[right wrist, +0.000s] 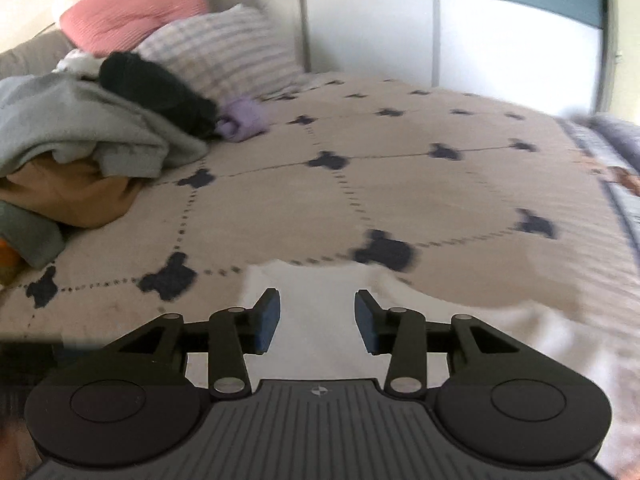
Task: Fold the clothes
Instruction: 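Release the hem with the left gripper and pull back from the shirt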
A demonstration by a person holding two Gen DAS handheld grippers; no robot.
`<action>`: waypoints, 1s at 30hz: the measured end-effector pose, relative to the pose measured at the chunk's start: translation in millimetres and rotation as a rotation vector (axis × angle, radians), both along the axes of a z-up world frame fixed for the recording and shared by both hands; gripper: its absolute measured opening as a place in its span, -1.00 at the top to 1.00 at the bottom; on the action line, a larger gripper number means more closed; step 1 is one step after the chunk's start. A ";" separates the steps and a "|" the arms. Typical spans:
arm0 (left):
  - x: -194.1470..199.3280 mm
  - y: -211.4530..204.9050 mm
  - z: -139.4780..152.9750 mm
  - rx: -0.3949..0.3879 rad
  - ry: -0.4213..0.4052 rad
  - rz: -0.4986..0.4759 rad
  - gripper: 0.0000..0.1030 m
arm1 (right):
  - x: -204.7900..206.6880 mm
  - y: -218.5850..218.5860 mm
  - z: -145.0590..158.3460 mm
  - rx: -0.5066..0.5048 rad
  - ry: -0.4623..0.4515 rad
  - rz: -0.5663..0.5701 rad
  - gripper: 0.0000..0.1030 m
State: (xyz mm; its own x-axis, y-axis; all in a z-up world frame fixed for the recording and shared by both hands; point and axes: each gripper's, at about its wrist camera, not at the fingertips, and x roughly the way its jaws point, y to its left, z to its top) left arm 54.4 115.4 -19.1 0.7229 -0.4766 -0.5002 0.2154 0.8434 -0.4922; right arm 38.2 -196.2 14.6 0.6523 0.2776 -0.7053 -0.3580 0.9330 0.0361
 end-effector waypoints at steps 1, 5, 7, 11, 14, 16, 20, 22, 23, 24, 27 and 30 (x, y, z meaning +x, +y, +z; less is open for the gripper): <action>-0.3 -4.1 0.0 0.007 -0.009 -0.013 0.11 | -5.8 -5.1 0.9 -0.004 0.000 -0.010 0.05; -1.7 -20.5 0.0 0.033 -0.046 -0.066 0.10 | -29.0 -25.5 4.3 -0.021 0.002 -0.050 0.05; -2.4 -28.8 0.0 0.047 -0.065 -0.093 0.09 | -40.7 -35.8 6.0 -0.030 0.003 -0.071 0.05; -3.0 -41.7 -9.1 0.118 -0.066 -0.116 0.08 | -63.9 -56.2 9.4 -0.047 0.004 -0.111 0.07; -8.1 -49.4 -11.7 0.198 -0.088 -0.133 0.06 | -82.4 -72.2 -0.5 -0.055 0.023 -0.144 0.08; -14.4 -54.4 -11.3 0.255 -0.106 -0.142 0.06 | -93.8 -84.4 -9.5 -0.056 0.049 -0.173 0.09; -28.9 -63.1 -10.1 0.354 -0.128 -0.151 0.04 | -112.5 -108.1 -12.7 -0.022 0.075 -0.223 0.09; -38.3 -64.0 -10.2 0.394 -0.135 -0.159 0.04 | -121.6 -114.1 -11.0 -0.027 0.071 -0.234 0.09; -43.6 -63.5 -9.8 0.409 -0.143 -0.163 0.04 | -125.4 -115.8 -10.7 -0.030 0.069 -0.236 0.09; -48.9 -63.1 -9.4 0.424 -0.151 -0.167 0.04 | -128.2 -116.6 -10.7 -0.034 0.068 -0.235 0.09; -64.3 -59.5 -1.7 0.453 -0.173 -0.132 -0.01 | -136.8 -118.9 -10.8 -0.044 0.065 -0.232 0.05; -78.2 -57.8 7.8 0.417 -0.171 -0.128 -0.01 | -145.3 -121.2 -10.9 -0.054 0.062 -0.229 0.05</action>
